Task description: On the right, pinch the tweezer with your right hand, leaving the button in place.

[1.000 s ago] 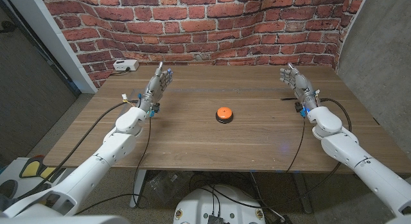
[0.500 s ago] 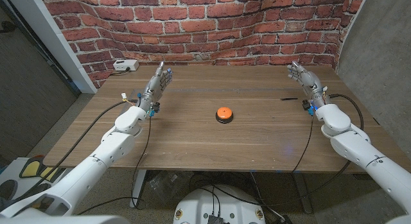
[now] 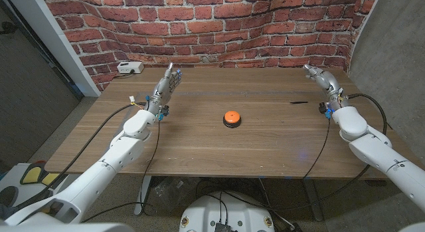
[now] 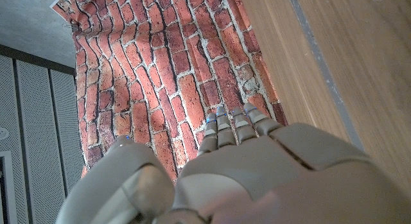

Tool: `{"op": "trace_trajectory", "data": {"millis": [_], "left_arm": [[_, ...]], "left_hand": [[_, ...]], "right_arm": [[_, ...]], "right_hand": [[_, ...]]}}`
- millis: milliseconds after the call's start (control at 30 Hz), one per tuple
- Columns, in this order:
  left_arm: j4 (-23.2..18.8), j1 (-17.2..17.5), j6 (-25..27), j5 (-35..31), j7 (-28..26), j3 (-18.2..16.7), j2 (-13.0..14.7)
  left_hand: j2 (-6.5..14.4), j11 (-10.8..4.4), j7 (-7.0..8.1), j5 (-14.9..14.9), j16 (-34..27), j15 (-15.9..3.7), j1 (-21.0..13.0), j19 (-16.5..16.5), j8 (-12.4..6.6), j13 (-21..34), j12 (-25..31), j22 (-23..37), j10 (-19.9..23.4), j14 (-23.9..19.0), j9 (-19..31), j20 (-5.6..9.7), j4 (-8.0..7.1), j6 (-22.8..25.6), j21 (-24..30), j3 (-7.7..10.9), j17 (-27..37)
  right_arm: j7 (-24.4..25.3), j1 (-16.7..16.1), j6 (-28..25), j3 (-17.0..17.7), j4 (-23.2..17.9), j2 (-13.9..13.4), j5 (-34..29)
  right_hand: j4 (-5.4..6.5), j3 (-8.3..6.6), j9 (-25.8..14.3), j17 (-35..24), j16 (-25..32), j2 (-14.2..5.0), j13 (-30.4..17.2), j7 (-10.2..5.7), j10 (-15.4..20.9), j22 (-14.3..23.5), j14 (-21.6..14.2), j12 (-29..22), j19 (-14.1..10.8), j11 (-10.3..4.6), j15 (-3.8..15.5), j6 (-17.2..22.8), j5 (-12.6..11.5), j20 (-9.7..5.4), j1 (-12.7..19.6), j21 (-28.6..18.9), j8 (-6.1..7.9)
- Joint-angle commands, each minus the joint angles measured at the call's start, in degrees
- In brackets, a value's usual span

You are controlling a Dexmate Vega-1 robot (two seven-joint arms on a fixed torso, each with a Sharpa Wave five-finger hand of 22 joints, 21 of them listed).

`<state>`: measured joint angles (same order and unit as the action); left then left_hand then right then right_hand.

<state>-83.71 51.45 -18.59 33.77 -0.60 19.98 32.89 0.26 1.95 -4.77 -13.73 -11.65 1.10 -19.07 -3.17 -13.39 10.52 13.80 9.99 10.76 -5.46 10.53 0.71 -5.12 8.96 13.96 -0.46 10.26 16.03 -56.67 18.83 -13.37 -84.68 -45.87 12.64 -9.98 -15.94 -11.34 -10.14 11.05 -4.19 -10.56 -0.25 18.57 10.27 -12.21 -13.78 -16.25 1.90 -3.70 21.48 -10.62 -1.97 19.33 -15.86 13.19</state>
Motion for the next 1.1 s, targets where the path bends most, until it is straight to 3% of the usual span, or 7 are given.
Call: {"op": "trace_trajectory", "data": {"millis": [33, 133, 600, 1100], "left_arm": [[1.31, -1.23, -1.23, -0.93, 0.12, 0.85, -1.38], [0.25, -0.99, -0.20, -1.67, -1.26, 0.82, -0.96], [-2.05, 1.14, -0.05, -1.93, -3.78, 0.00, -0.71], [-3.21, 1.63, 0.61, -2.64, -3.97, 0.00, 0.21]], "left_hand": [[0.11, -0.09, 0.00, 0.11, -0.27, -0.02, -0.05, -0.87, -0.32, 0.32, 0.25, 0.15, 1.06, -0.94, 0.15, 0.21, 0.13, 0.91, -0.05, -0.13, 0.12], [0.11, -0.11, -0.05, 0.16, -0.23, 0.09, -0.10, -0.82, -0.31, 0.32, 0.30, 0.16, 1.44, -1.07, 0.15, 0.17, 0.16, 1.14, -0.16, -0.19, 0.12], [0.21, 0.14, -0.17, 0.32, -0.13, -0.04, -0.29, -0.11, -0.29, 0.31, 0.30, 0.18, 2.45, -1.67, 0.16, 0.63, 0.21, 2.06, -0.79, -0.35, 0.12], [0.40, -0.26, 0.07, 0.52, -0.24, -0.18, -0.53, -1.02, -0.47, 0.31, 0.39, 0.19, 4.03, -3.17, 0.16, 0.47, 0.25, 3.82, -0.86, -0.56, 0.11]], "right_arm": [[5.37, 0.33, -4.23, -1.06, -0.46, -3.27, -9.92], [6.65, 0.37, -5.23, -1.31, -0.68, -3.69, -11.71], [9.68, 1.16, -9.81, -3.56, -1.97, -6.07, -19.30], [5.86, 3.21, -15.44, -5.78, -4.09, -9.19, -22.14]], "right_hand": [[-0.26, -0.84, -0.16, -0.09, -0.03, 0.03, -0.29, -1.50, 0.56, 0.09, -0.55, -0.49, -0.58, -1.18, 0.18, 0.53, -0.34, -0.05, 1.93, 0.52, 0.03], [-0.37, -1.17, -0.17, -0.09, -0.09, 0.04, -0.29, -2.33, 0.67, 0.09, -0.63, -0.48, -0.72, -1.40, 0.24, 0.72, -0.39, 0.00, 2.89, 0.65, 0.05], [-0.52, -2.34, -0.15, -0.02, 0.03, 0.37, -0.22, -3.38, 2.26, 0.11, -2.17, -0.79, -2.19, -2.63, 1.91, 1.81, -0.52, -0.50, 6.73, 0.80, 0.17], [-0.63, -3.34, -0.12, 0.02, -0.25, 0.37, -0.15, -4.67, 2.21, 0.12, -2.37, -0.48, -2.54, -3.21, 2.41, 3.43, -0.56, -0.58, 9.90, 1.20, 0.49]]}}
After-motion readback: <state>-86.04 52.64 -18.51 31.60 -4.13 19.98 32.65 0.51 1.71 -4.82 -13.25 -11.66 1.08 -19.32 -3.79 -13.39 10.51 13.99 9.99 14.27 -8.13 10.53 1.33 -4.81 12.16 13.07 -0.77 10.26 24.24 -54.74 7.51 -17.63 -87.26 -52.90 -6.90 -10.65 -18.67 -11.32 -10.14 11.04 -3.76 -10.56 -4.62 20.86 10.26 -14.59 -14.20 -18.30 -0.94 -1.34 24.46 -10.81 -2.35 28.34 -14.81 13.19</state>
